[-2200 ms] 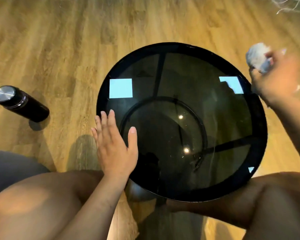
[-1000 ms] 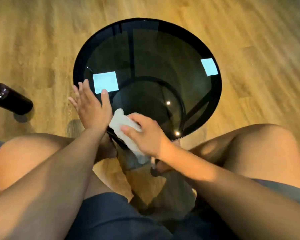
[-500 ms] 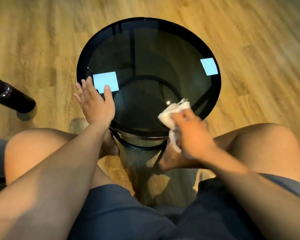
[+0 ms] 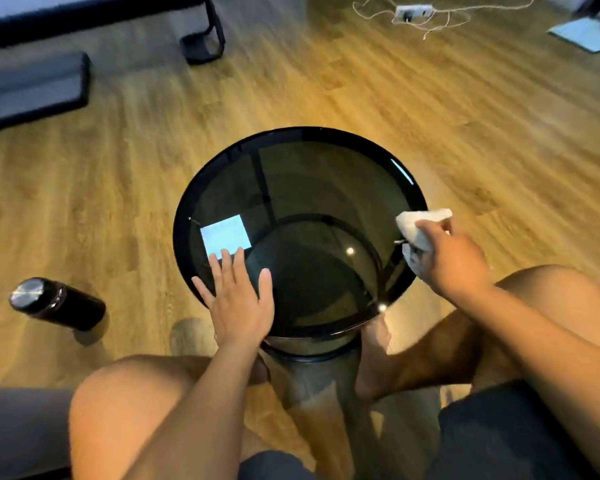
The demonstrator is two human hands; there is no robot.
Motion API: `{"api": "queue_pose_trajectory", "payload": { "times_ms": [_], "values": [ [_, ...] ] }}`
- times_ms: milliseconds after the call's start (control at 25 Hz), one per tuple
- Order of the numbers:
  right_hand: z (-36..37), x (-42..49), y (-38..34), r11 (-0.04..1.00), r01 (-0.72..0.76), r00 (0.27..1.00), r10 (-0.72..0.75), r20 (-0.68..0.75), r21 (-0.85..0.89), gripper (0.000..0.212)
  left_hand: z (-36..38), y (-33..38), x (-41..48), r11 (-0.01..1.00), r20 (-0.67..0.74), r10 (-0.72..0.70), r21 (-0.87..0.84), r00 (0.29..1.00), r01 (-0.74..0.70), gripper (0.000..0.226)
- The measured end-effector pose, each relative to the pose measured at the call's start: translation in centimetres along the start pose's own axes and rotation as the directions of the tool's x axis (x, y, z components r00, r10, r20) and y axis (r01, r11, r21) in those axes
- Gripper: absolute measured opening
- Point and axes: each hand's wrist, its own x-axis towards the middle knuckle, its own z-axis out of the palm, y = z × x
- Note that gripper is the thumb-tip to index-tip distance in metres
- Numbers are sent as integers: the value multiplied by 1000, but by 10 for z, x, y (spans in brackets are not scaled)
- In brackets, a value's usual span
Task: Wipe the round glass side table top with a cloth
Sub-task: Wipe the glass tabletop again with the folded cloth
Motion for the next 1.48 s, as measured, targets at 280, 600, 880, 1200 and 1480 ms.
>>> {"api": "queue_pose_trajectory", "payload": {
  "times_ms": [280, 600, 880, 1200, 1480],
  "values": [
    [52, -72, -118, 886, 279, 878, -392, 275, 371, 41, 0, 2, 5, 996, -6, -75, -47, 997, 75, 67],
    [1, 67, -27, 968, 1, 988, 37, -147, 250, 45, -10, -35, 57, 998, -53, -62, 3, 997, 62, 75],
    [56, 156, -72, 997, -65, 997, 64, -36, -37, 40, -5, -47, 70, 998, -40, 5, -62, 999, -7, 74],
    [97, 268, -209, 984, 175, 983, -177, 41, 45, 41, -5, -51, 68, 981, -69, 9, -194, 998, -22, 70],
    [126, 159, -323, 552, 749, 430, -826, 365, 366, 46, -2, -50, 63, 932, -228, -50, -362, 972, -37, 62]
  ]
}}
